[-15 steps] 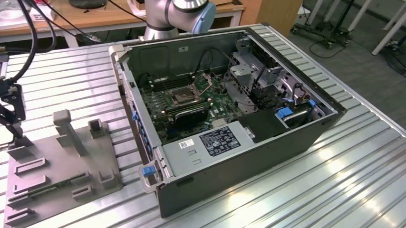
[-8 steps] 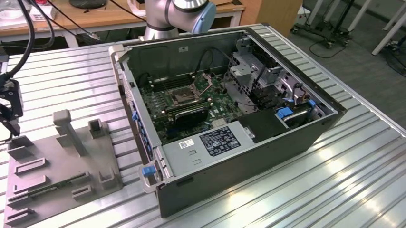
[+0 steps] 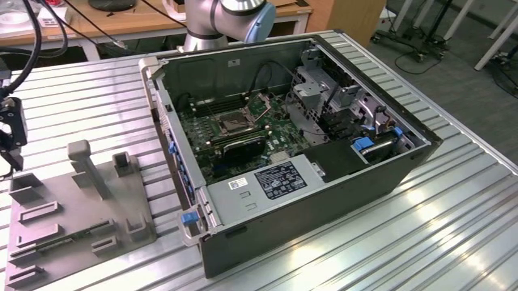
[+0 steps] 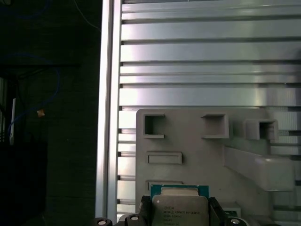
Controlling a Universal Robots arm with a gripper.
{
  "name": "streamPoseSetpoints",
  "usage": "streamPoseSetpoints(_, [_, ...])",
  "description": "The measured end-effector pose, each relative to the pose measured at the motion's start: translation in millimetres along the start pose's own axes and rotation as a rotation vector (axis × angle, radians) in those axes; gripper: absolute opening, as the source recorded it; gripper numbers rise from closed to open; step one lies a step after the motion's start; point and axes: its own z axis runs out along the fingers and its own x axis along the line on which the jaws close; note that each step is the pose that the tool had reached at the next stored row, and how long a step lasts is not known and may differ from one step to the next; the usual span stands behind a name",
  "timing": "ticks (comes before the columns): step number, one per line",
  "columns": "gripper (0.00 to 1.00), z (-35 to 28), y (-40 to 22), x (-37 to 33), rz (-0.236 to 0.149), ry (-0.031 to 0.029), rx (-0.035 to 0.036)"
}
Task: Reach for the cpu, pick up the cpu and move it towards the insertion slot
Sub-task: 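Pick up the cpu and move it towards the insertion slot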
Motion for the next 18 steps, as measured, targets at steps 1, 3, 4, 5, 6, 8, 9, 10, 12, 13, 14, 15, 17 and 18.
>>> streamPoseSetpoints(1, [0.55, -0.7, 0.0, -0.1, 0.000, 0.0000, 0.0000])
streamPoseSetpoints(3, [0.55, -1.9, 0.1, -0.2, 0.000, 0.0000, 0.0000])
streamPoseSetpoints(4, [0.55, -2.2, 0.1, -0.4, 0.000, -0.0001, -0.0001])
streamPoseSetpoints(5, [0.55, -2.7, 0.1, -0.4, 0.000, 0.0000, 0.0000])
streamPoseSetpoints(6, [0.55, -3.3, 0.1, -0.5, 0.000, 0.0001, 0.0001])
streamPoseSetpoints(8, [0.55, -4.2, 0.2, -0.6, 0.000, 0.0000, 0.0000])
streamPoseSetpoints(9, [0.55, -4.8, 0.2, -0.7, 0.000, 0.0001, 0.0001])
streamPoseSetpoints(10, [0.55, -5.3, 0.2, -0.8, 0.000, 0.0000, 0.0000])
streamPoseSetpoints(12, [0.55, -5.8, 0.2, -1.0, 0.000, -0.0001, -0.0001])
streamPoseSetpoints(13, [0.55, -6.0, 0.3, -1.1, 0.000, -0.0001, 0.0000])
streamPoseSetpoints(14, [0.55, -6.3, 0.2, -1.2, 0.000, 0.0001, 0.0002])
streamPoseSetpoints(15, [0.55, -6.3, 0.2, -1.5, 0.000, 0.0001, 0.0002])
streamPoseSetpoints(17, [0.55, -6.3, 0.2, -2.1, 0.000, 0.0000, 0.0002])
streamPoseSetpoints(18, [0.55, -6.3, 0.2, -2.4, 0.000, 0.0001, 0.0002])
